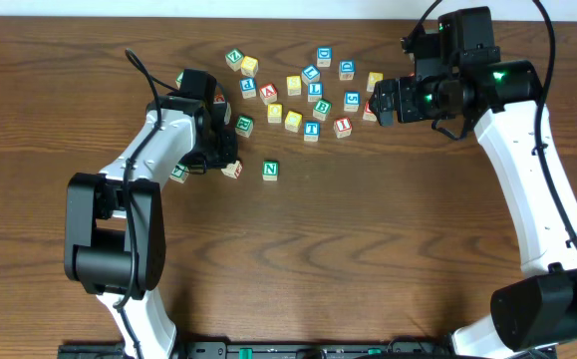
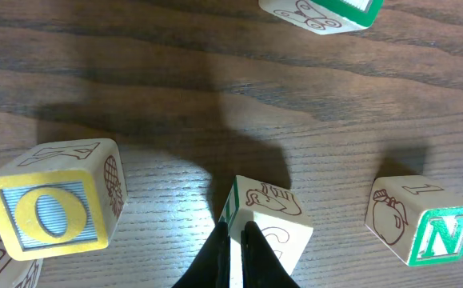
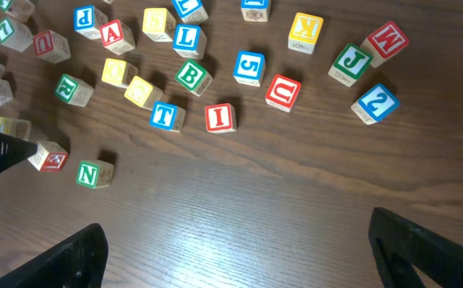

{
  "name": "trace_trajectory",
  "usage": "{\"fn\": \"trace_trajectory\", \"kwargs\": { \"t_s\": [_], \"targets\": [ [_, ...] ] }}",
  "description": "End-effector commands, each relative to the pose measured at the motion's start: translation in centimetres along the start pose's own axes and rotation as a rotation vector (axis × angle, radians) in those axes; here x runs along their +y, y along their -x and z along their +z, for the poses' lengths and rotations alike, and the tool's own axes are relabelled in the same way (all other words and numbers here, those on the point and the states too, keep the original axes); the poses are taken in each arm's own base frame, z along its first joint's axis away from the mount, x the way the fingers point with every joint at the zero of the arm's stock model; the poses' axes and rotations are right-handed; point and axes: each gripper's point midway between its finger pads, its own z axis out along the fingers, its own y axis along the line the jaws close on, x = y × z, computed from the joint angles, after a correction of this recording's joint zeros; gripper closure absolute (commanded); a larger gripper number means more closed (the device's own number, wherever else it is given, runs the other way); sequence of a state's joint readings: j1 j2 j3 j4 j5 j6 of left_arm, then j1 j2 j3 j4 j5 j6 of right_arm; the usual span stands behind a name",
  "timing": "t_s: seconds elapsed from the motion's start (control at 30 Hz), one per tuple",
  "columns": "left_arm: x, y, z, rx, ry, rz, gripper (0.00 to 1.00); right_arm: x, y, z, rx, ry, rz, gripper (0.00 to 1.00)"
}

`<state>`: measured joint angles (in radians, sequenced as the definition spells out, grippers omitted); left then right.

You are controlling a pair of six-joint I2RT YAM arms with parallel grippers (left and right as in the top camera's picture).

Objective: Spell out NEURIPS

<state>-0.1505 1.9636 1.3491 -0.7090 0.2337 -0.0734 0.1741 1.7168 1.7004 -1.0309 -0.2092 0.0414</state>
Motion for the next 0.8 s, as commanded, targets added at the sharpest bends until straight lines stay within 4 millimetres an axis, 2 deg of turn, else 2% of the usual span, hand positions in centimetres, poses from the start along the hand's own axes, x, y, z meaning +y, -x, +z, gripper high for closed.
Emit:
{"fn": "trace_trajectory", "kwargs": {
  "t_s": [0.0, 0.3, 0.47, 0.77],
  "targets": [
    [1.4, -2.5, 2.9, 0.093, 0.034, -0.012, 0.92, 0.3, 0.5, -0.5, -0.017, 0.002, 0.003, 0.01],
    [1.9, -3.1, 3.4, 0.101, 0.045, -0.016, 0.92, 0.3, 0.5, -0.5, -0.017, 0.002, 0.003, 0.01],
    [2.7, -3.2, 3.3, 0.104, 0.053, -0.037, 0.92, 0.3, 0.5, -0.5, -0.017, 0.002, 0.002, 0.01],
    [3.1, -3.1, 3.3, 0.098, 0.064, -0.040, 0.92, 0.3, 0.5, -0.5, -0.017, 0.002, 0.002, 0.01]
  ]
}}
